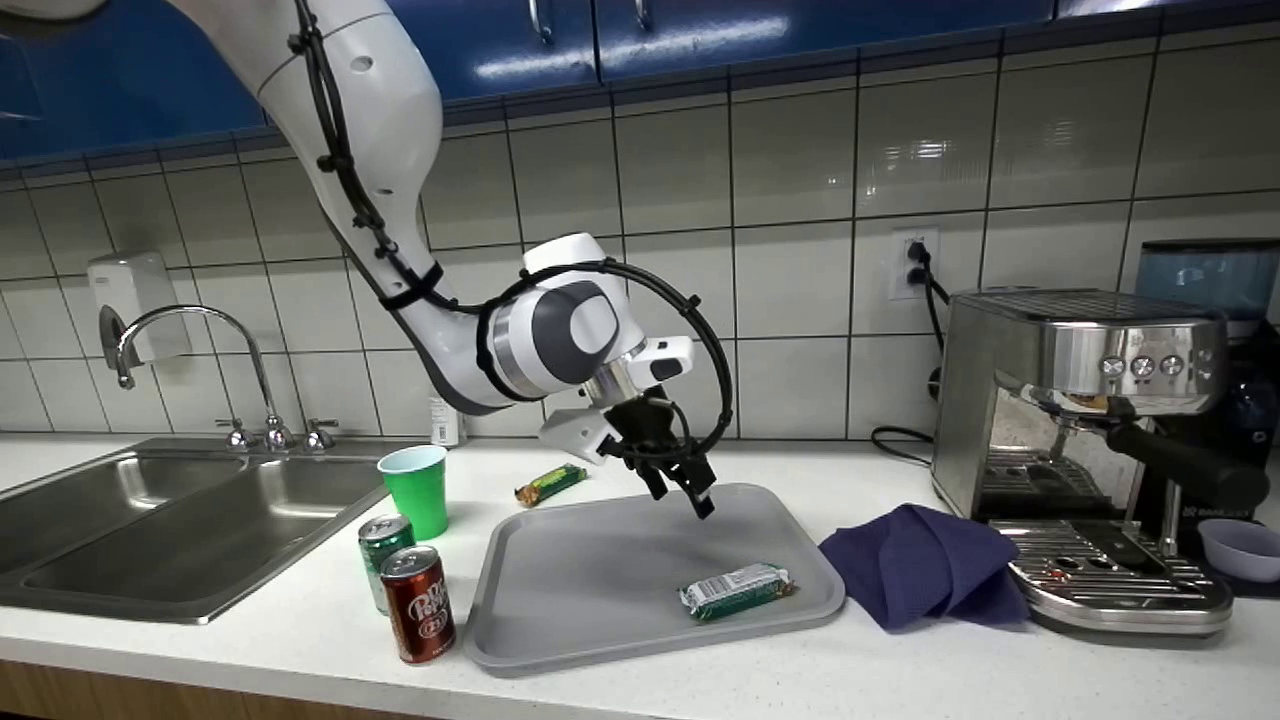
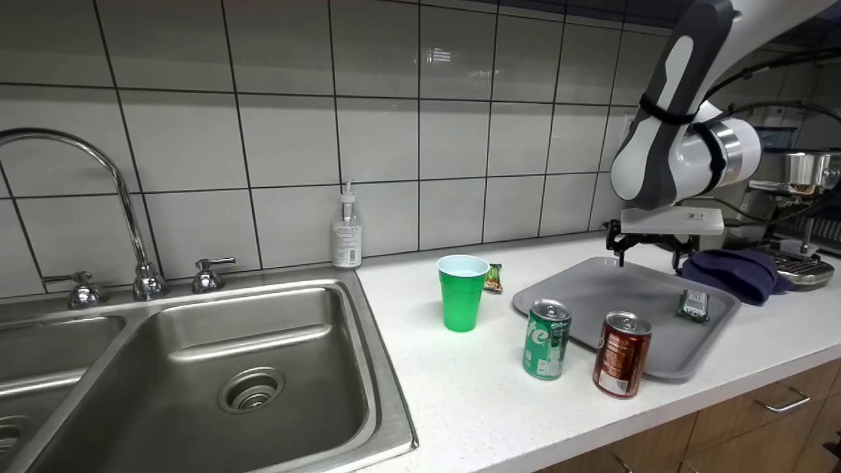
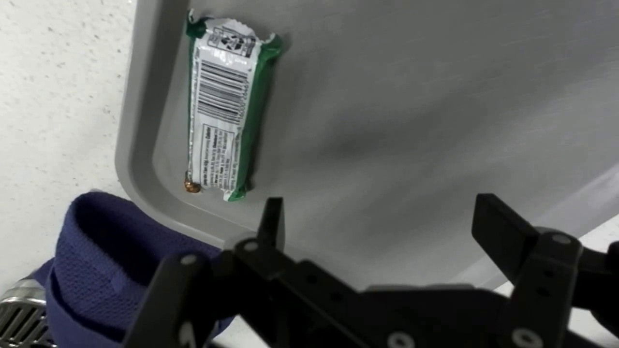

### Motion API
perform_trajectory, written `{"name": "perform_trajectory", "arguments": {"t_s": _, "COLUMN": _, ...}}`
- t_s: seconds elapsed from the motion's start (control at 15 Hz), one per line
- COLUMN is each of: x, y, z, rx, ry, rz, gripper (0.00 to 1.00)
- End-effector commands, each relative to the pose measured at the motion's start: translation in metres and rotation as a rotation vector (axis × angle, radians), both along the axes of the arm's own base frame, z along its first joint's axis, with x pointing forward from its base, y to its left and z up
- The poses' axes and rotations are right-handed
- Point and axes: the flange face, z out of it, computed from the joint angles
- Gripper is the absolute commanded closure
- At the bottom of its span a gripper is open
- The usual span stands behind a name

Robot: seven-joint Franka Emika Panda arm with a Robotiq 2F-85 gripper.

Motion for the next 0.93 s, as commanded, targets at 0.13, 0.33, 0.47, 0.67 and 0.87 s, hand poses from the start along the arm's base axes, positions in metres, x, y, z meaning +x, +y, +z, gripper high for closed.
{"name": "perform_trajectory", "arguments": {"t_s": 0.13, "x": 0.004, "y": 0.035, "z": 0.017, "rx": 0.024, "ry": -0.014, "rz": 0.093, "gripper": 0.00}}
{"name": "perform_trajectory", "arguments": {"t_s": 0.33, "x": 0.013, "y": 0.052, "z": 0.019, "rx": 0.033, "ry": -0.022, "rz": 0.128, "gripper": 0.00}}
{"name": "perform_trajectory", "arguments": {"t_s": 0.47, "x": 0.018, "y": 0.065, "z": 0.018, "rx": 0.040, "ry": -0.023, "rz": 0.151, "gripper": 0.00}}
{"name": "perform_trajectory", "arguments": {"t_s": 0.67, "x": 0.027, "y": 0.083, "z": 0.015, "rx": 0.051, "ry": -0.024, "rz": 0.178, "gripper": 0.00}}
{"name": "perform_trajectory", "arguments": {"t_s": 0.87, "x": 0.036, "y": 0.099, "z": 0.013, "rx": 0.063, "ry": -0.027, "rz": 0.201, "gripper": 0.00}}
